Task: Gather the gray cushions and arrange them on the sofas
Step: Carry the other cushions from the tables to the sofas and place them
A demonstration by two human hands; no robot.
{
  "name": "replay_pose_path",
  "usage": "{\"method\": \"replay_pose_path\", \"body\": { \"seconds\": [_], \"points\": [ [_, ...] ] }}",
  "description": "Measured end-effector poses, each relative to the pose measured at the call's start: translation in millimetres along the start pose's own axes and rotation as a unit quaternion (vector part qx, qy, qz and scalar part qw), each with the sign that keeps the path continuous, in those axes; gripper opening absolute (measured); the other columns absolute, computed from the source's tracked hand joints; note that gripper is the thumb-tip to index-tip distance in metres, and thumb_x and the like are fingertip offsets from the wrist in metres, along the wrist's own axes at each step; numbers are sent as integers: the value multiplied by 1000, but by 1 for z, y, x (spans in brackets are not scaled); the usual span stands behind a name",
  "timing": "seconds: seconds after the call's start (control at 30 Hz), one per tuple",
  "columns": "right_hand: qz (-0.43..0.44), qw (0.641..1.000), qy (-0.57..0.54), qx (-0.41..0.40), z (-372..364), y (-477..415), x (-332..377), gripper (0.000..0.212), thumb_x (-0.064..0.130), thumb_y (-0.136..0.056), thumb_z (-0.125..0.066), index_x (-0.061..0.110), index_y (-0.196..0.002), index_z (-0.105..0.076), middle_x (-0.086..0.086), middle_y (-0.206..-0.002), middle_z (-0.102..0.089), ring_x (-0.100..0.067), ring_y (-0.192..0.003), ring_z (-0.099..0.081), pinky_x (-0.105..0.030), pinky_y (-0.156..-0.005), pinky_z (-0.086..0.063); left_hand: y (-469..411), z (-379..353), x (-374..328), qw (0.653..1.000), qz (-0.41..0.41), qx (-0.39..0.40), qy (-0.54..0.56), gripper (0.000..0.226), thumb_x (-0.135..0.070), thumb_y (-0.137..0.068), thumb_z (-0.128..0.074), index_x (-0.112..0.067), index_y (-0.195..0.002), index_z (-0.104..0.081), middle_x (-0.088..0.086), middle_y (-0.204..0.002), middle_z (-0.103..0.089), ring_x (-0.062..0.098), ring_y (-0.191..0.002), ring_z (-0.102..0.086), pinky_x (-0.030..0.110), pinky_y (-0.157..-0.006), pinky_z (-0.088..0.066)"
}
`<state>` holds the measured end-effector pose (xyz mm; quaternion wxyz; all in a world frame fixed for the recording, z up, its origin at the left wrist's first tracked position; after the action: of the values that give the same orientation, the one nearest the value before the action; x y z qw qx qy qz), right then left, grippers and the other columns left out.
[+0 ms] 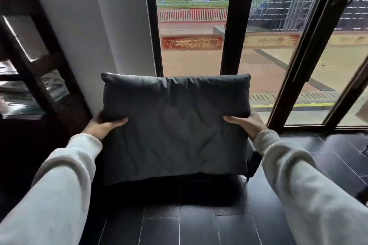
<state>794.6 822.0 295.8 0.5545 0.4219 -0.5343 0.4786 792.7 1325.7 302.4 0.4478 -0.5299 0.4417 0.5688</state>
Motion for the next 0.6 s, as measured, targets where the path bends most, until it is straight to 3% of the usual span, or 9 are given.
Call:
{"method": "replay_pose_path", "body": {
  "seconds": [0.1,0.2,0.33,0.47,0.6],
  "points": [
    [-19,999,-21,-26,-40,-66,1,66,46,-49,-100,24,-106,-76,4,-100,-83,-17,-92,-79,-36,-80,-64,-75,9,-6,1000,4,11,-9,115,-60,-30,-101,-25,-134,-66,1,-125,-75,25,-117,-70,46,-109,-50],
    [-31,998,-31,-54,-72,-131,14,72,56,-45,-101,23,-104,-79,3,-99,-83,-18,-88,-80,-30,-72,-64,-143,13,-13,999,29,23,7,95,-46,-49,-100,-24,-134,-66,4,-125,-76,29,-115,-72,50,-107,-52],
    [-9,994,-2,-109,-96,-206,22,88,70,-42,-97,21,-114,-77,5,-103,-81,-16,-94,-78,-37,-85,-64,-228,3,-17,999,17,37,13,65,-24,-75,-90,-17,-135,-66,10,-126,-75,32,-115,-71,55,-108,-51],
    [-13,994,14,-110,-119,-274,7,106,74,-42,-95,28,-133,-64,8,-116,-76,-7,-97,-75,-26,-79,-63,-308,-2,-2,1000,6,-3,-7,81,-11,-73,-92,-19,-143,-53,9,-134,-68,34,-120,-68,57,-105,-52],
    [-58,994,26,-93,-141,-353,-33,121,84,-42,-87,21,-141,-56,-1,-130,-70,-22,-117,-68,-44,-105,-56,-386,-19,22,999,10,-10,-44,91,-17,-61,-92,-13,-143,-52,12,-135,-67,35,-123,-65,53,-108,-50]
  ]
}}
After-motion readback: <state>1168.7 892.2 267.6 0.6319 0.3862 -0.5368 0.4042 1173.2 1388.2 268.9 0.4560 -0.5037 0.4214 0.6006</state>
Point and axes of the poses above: each hand's wrist, its own y-axis away from the middle knuckle, its own z-axis out of the back of the hand, x = y × z, the point moved 8 cm from there along -y, towards the middle knuckle
